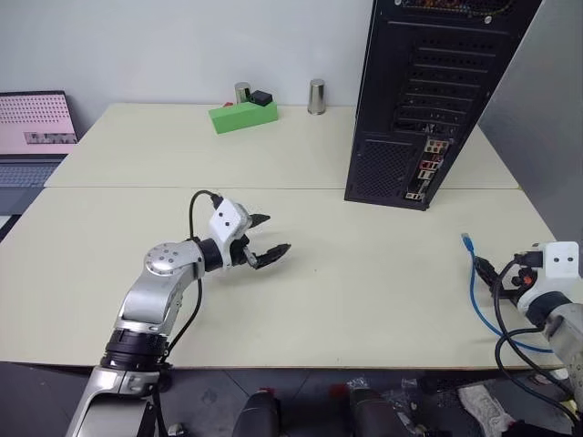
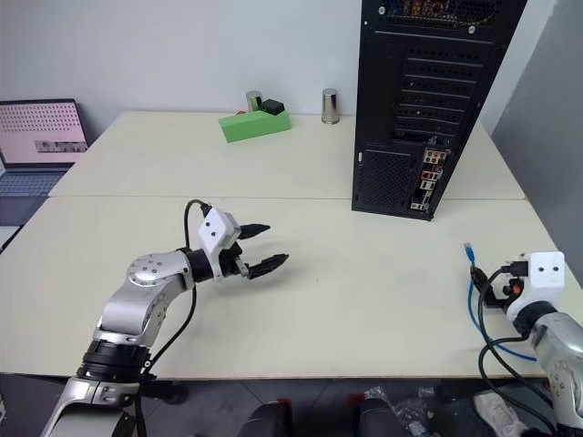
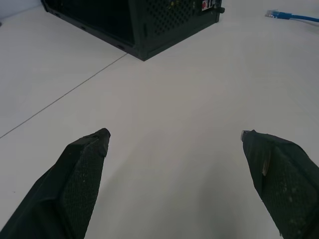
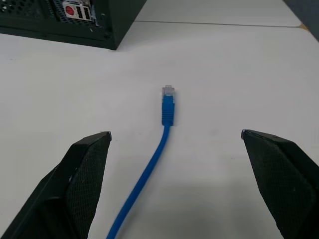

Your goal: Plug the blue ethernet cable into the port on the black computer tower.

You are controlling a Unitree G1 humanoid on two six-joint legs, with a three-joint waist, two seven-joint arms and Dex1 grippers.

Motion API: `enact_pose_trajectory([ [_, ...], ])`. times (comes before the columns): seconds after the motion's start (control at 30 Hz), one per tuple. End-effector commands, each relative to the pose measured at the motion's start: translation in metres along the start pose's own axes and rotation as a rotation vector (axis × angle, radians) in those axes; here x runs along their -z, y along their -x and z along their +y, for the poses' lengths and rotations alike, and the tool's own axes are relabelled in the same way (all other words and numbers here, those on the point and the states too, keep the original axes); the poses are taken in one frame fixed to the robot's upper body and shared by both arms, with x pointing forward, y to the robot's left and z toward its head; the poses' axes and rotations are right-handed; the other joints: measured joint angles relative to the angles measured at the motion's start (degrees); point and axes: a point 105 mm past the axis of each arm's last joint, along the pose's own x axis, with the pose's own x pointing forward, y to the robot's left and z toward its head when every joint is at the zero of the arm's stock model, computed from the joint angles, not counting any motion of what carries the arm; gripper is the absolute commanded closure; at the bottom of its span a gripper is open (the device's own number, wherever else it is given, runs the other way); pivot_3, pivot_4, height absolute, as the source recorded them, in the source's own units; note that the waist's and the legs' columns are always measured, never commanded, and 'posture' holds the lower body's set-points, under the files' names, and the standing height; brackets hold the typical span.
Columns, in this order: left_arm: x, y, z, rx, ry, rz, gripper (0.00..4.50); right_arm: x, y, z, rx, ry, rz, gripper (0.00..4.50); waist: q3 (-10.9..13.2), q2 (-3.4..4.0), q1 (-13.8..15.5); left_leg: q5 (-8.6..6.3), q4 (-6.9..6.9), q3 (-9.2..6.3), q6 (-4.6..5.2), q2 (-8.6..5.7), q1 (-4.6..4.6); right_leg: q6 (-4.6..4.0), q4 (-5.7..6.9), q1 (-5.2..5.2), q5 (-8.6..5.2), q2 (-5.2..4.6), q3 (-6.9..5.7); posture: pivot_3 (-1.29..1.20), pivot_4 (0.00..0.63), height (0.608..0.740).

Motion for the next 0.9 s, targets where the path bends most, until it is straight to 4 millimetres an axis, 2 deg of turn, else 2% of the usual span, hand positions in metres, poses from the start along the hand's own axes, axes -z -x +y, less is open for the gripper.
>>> enact_pose_trajectory([
  [0.03,-0.02,0.0,-0.005,0.045,-0.044,-0.05,0.0,-0.015,0.002,-0.001,0.012,0.021,-0.044,0.08,0.0,0.0,0.0,0.0,0.0,0.0,0.0,0.0,0.0,0.0,0.0,0.0,0.0,0.0,0.0,0.0,0.15,0.74],
  [0.5,-0.036,-0.011,-0.017,0.114,-0.09,-0.062,0.0,-0.012,-0.001,0.001,0.017,0.04,-0.054,0.08,0.0,-0.01,0.0,0.0,0.0,0.0,0.0,0.0,0.0,0.01,-0.01,0.0,-0.01,0.0,0.0,0.0,0.15,0.74],
  [0.9,-0.043,-0.042,-0.033,0.226,-0.127,-0.086,0.0,-0.008,0.003,0.003,0.037,0.091,-0.063,0.08,0.0,-0.01,0.0,0.0,0.01,0.0,0.0,-0.02,0.0,0.01,-0.01,0.01,-0.01,0.0,0.0,0.0,0.15,0.74],
])
